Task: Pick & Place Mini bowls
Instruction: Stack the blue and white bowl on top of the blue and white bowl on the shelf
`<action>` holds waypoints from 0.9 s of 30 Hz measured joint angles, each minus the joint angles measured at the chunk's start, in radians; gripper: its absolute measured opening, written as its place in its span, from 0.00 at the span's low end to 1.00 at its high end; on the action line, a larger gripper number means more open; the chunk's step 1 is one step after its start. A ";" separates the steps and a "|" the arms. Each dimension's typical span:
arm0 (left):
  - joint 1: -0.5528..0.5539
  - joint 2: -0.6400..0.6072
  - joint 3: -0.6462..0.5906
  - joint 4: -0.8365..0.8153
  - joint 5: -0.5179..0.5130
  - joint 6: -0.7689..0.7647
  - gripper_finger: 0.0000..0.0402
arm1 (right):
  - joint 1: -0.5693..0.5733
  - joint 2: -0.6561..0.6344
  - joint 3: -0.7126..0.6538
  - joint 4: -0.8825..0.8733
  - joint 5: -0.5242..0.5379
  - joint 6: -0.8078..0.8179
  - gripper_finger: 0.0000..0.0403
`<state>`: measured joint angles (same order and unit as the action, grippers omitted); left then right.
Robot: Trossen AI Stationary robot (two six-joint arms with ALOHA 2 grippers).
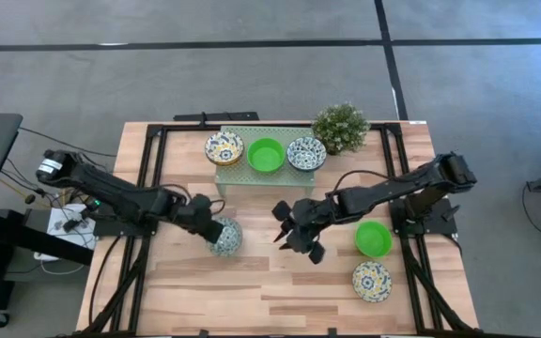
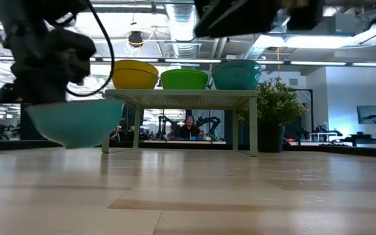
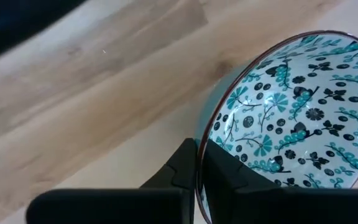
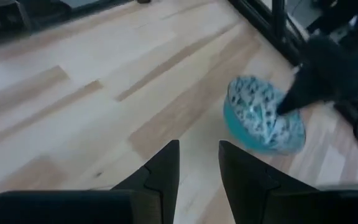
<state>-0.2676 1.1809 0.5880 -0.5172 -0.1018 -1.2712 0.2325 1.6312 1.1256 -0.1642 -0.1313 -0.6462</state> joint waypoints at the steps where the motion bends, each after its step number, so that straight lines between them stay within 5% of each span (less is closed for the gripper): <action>1: 0.017 0.001 0.000 0.000 0.017 0.018 0.04 | 0.000 0.019 0.005 -0.004 0.009 -0.026 0.27; 5: 0.064 0.021 0.000 -0.006 0.043 0.075 0.04 | -0.005 0.112 0.091 -0.031 0.101 -0.101 0.27; 18: 0.090 0.025 0.001 0.002 0.042 0.112 0.04 | -0.050 0.477 0.515 -0.237 0.110 -0.150 0.27; 27: 0.090 0.026 0.000 0.003 0.034 0.106 0.04 | -0.053 0.546 0.616 -0.305 0.132 -0.202 0.27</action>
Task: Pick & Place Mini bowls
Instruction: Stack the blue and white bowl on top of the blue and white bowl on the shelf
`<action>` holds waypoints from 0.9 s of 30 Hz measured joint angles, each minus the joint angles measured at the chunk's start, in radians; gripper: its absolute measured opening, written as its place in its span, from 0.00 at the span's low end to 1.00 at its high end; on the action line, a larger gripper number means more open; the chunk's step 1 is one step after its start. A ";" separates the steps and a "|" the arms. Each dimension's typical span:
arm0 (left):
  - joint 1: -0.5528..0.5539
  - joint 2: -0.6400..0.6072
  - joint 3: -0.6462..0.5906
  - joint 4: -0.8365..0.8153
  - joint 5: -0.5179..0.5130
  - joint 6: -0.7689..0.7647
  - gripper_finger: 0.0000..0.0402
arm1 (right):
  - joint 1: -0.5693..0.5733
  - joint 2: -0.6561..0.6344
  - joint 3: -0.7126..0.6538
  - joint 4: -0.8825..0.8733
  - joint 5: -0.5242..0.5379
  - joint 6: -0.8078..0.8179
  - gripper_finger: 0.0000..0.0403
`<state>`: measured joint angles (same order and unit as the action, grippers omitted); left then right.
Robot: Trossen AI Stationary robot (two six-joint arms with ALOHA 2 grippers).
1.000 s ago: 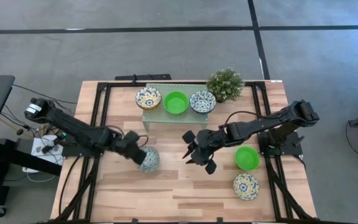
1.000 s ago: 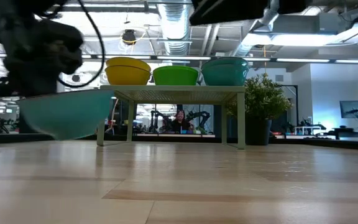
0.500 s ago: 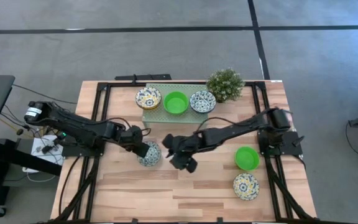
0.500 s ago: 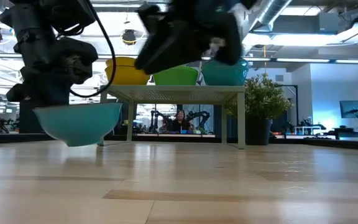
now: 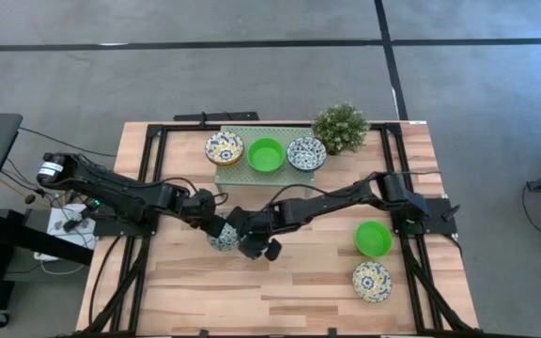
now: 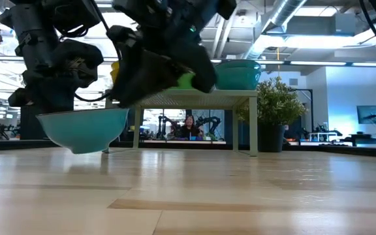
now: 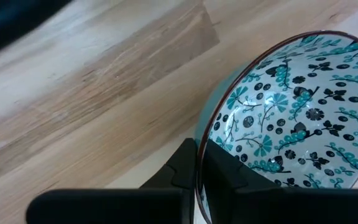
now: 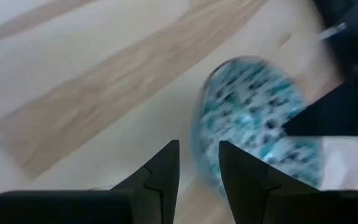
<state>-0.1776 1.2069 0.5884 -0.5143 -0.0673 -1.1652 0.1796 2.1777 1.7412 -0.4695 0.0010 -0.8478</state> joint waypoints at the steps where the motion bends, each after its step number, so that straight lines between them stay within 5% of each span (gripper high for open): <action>1: 0.001 0.006 0.000 0.003 -0.004 0.000 0.04 | -0.002 0.000 0.000 0.001 0.000 0.000 0.27; 27: 0.009 0.006 -0.001 0.063 0.032 0.024 0.05 | -0.003 -0.004 0.002 -0.072 0.007 -0.153 0.26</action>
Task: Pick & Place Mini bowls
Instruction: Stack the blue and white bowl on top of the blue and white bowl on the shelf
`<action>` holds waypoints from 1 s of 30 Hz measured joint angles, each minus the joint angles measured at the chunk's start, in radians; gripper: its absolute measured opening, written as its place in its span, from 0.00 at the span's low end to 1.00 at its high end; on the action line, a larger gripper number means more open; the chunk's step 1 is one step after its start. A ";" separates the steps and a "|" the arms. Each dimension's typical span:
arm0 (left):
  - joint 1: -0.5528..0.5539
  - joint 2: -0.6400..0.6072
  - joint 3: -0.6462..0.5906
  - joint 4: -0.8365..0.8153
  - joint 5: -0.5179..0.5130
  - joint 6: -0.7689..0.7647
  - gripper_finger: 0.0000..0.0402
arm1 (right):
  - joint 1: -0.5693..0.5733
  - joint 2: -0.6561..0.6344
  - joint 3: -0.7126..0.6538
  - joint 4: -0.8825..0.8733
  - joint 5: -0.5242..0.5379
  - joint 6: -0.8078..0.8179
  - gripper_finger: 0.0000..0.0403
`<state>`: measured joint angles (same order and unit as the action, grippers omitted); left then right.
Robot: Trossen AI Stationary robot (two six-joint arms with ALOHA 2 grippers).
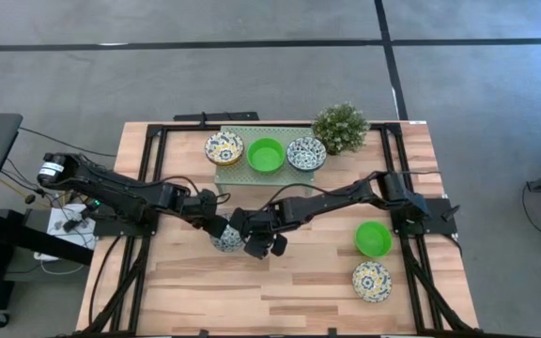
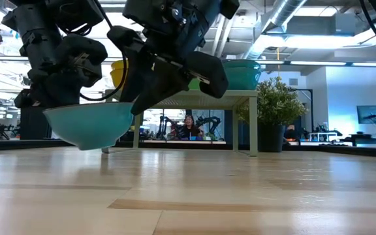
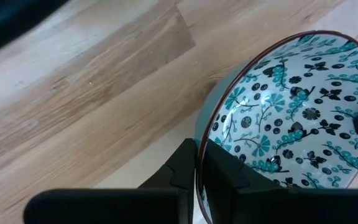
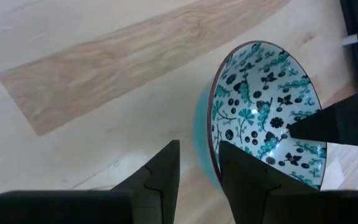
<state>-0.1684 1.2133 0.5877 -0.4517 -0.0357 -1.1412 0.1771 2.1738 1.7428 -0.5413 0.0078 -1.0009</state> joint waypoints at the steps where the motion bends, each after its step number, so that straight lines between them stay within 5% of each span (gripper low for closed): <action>1: 0.000 0.000 0.000 0.002 0.000 0.000 0.05 | -0.001 0.000 0.000 0.000 0.000 -0.002 0.26; 13: 0.000 -0.001 0.000 0.026 0.000 -0.007 0.10 | -0.001 0.000 -0.001 -0.006 -0.002 -0.052 0.02; 30: 0.000 -0.008 0.000 0.075 -0.017 0.012 0.23 | 0.000 0.000 -0.001 -0.044 -0.003 0.013 0.00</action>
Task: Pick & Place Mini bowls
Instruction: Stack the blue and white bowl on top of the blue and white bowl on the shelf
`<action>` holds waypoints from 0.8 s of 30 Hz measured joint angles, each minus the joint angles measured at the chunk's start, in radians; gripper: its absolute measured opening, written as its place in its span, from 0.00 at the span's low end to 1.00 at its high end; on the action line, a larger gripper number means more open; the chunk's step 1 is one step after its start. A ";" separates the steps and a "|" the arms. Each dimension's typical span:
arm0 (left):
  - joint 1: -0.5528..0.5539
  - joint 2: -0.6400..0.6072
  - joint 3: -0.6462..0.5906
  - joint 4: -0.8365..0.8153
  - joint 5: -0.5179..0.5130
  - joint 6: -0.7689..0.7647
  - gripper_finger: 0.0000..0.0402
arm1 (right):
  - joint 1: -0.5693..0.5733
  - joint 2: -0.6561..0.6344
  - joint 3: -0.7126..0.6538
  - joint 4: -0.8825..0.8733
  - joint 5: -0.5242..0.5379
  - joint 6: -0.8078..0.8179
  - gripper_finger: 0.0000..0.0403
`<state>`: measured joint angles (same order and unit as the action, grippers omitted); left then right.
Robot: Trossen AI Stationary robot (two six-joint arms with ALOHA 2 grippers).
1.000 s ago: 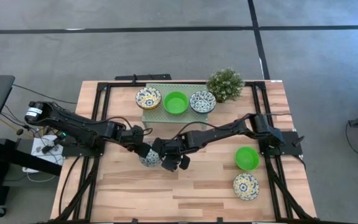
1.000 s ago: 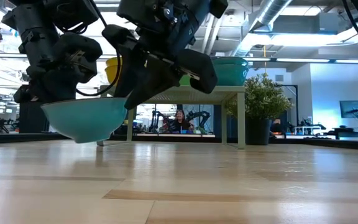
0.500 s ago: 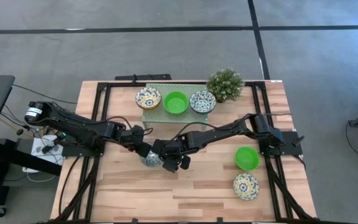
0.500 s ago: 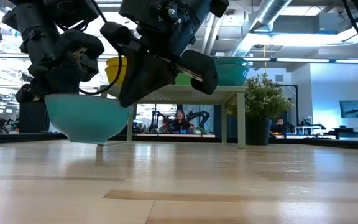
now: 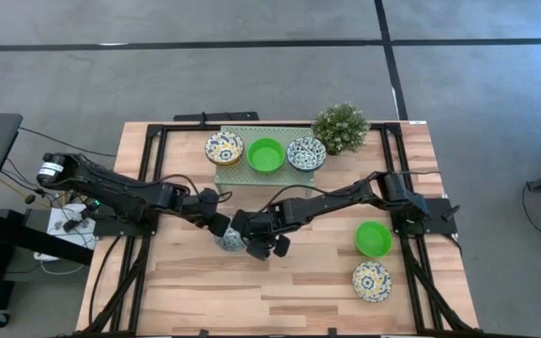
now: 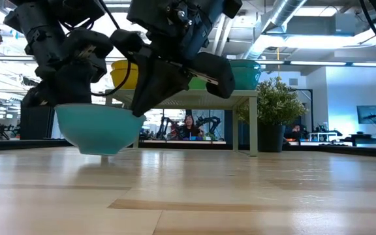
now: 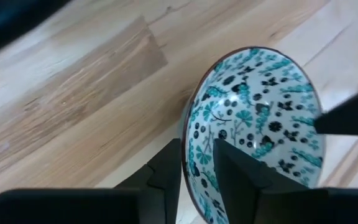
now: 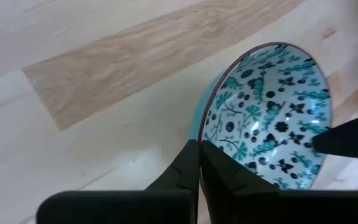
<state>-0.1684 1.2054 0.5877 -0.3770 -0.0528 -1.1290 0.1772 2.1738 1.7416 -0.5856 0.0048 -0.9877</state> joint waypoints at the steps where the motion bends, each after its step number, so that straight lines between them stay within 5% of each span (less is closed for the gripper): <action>1: 0.000 -0.007 0.000 0.001 0.000 0.003 0.23 | 0.000 0.000 0.000 -0.007 0.000 0.006 0.00; 24: 0.000 -0.162 -0.001 0.008 -0.049 0.059 0.23 | 0.012 -0.061 0.000 -0.089 0.118 0.122 0.00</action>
<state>-0.1684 1.0434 0.5869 -0.3687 -0.1022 -1.0697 0.1897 2.1128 1.7419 -0.6746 0.1225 -0.8654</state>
